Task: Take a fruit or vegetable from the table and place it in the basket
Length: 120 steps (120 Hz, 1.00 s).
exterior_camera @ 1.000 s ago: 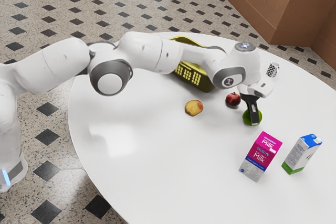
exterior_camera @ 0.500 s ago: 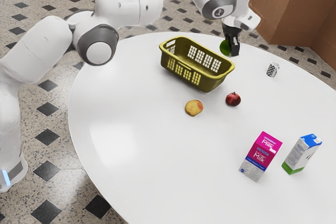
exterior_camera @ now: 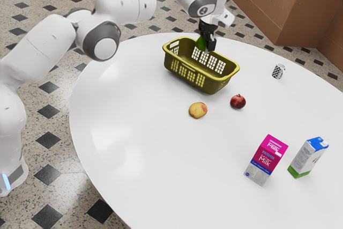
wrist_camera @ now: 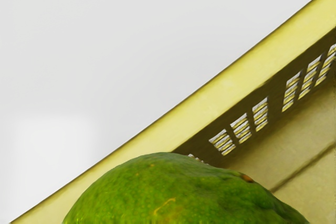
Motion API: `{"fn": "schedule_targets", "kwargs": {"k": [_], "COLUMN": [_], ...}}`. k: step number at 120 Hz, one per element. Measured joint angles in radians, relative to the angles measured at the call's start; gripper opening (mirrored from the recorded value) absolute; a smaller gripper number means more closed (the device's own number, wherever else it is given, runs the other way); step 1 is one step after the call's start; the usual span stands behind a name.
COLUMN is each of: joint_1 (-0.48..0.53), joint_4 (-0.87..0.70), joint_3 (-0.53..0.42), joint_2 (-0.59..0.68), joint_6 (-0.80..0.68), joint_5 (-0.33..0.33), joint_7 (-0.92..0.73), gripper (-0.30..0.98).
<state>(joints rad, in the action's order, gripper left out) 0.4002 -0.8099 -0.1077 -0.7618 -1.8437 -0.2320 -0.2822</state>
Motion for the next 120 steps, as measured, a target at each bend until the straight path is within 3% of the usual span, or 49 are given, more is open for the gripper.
{"fn": "schedule_targets", "kwargs": {"k": [34, 82, 120], "joint_1": [-0.001, -0.013, -0.012], "joint_4": [-0.001, 0.003, -0.003], "joint_3": [-0.008, -0.001, -0.002], "joint_2": [-0.025, -0.020, -0.046], "joint_6": [-0.069, 0.095, 0.138], "joint_5": [0.026, 0.016, 0.016], "joint_7": [-0.012, -0.022, -0.027], "gripper": [0.34, 0.34, 0.34]}}
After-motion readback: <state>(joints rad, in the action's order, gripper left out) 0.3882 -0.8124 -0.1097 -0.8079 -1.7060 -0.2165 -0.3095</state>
